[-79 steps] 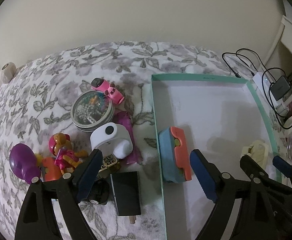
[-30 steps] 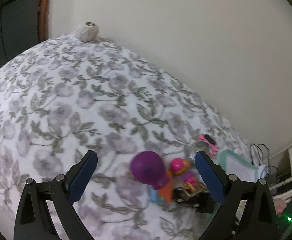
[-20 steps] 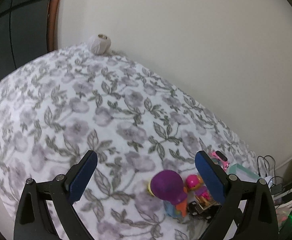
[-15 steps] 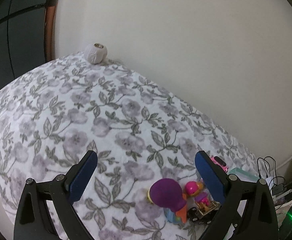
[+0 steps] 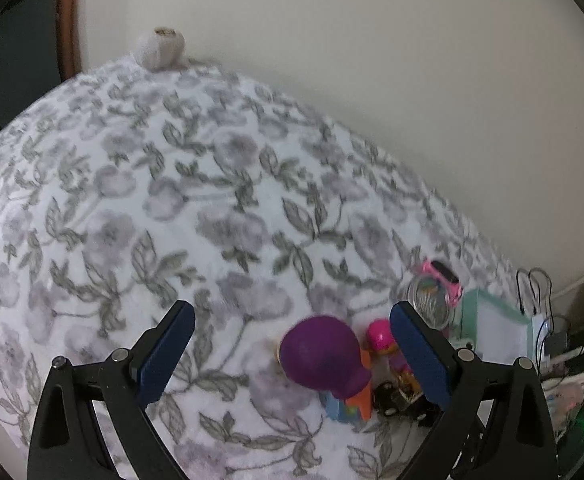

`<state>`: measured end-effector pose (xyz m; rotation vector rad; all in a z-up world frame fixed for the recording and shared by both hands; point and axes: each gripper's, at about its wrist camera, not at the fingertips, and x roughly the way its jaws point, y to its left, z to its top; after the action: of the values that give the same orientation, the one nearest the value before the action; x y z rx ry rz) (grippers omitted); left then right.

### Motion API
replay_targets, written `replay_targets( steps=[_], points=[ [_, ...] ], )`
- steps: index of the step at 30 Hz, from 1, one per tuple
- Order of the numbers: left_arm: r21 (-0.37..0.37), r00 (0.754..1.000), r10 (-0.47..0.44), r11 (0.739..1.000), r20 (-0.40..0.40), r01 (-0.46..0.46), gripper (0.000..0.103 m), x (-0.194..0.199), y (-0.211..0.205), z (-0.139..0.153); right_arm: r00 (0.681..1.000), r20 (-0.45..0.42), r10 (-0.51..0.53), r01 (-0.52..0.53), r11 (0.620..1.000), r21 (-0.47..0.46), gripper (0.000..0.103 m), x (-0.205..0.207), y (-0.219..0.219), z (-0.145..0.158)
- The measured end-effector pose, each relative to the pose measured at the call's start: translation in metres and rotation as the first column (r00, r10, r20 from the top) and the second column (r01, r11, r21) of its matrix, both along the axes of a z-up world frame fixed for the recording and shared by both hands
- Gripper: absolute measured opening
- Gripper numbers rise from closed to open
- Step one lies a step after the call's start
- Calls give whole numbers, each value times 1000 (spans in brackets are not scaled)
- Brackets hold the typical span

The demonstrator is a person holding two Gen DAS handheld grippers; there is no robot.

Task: Organize rigid objects
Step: 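Move the left tool to the purple mushroom while the right tool approaches the black charger, then grasp the purple mushroom with the left tool while the right tool grasps the black charger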

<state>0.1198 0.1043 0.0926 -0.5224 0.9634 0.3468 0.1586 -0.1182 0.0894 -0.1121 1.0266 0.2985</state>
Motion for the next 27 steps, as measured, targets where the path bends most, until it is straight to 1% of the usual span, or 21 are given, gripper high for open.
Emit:
replay_targets(
  steps=[3,5,7,9,11,14,17,21,22,23,25,27],
  points=[
    [-8,999,-22,1000,-42,22,98,5,-8,-13,1000,-21,-7,8,1000,11,97,2,-4,-3],
    [-13,997,-31,999,-70,30,98,9,-12,-21,999,-35,-5,6,1000,22,85,2,-6,-5],
    [-25,995,-37,999,-89,35,98,11,-15,-29,999,-44,-7,7,1000,13,81,3,-6,-8],
    [-47,994,-37,998,-99,32,98,12,-16,-35,998,-58,-3,4,1000,13,73,3,-6,-11],
    [-66,993,-40,997,-109,33,98,14,-18,-40,997,-74,-8,9,1000,9,56,3,-7,-16],
    [-64,992,-36,998,-125,28,98,15,-19,-46,995,-98,-16,17,1000,14,50,5,-9,-22],
    [-81,990,-32,997,-141,21,98,16,-20,-53,994,-112,-16,17,1000,5,44,5,-10,-28],
    [-89,987,-39,996,-156,25,98,18,-23,-61,990,-137,-23,22,1000,-4,44,6,-11,-37],
    [-89,987,-39,996,-159,25,98,18,-24,-62,990,-143,-21,20,1000,-6,42,6,-10,-39],
    [-91,986,-40,995,-162,26,97,19,-24,-64,989,-147,-20,19,1000,-7,37,6,-10,-41],
    [-99,986,-43,995,-163,27,94,19,-25,-67,988,-155,-19,18,1000,-7,33,6,-10,-45],
    [-110,986,-43,994,-163,26,89,20,-25,-69,987,-160,-21,20,1000,-8,33,6,-10,-47]
  ],
)
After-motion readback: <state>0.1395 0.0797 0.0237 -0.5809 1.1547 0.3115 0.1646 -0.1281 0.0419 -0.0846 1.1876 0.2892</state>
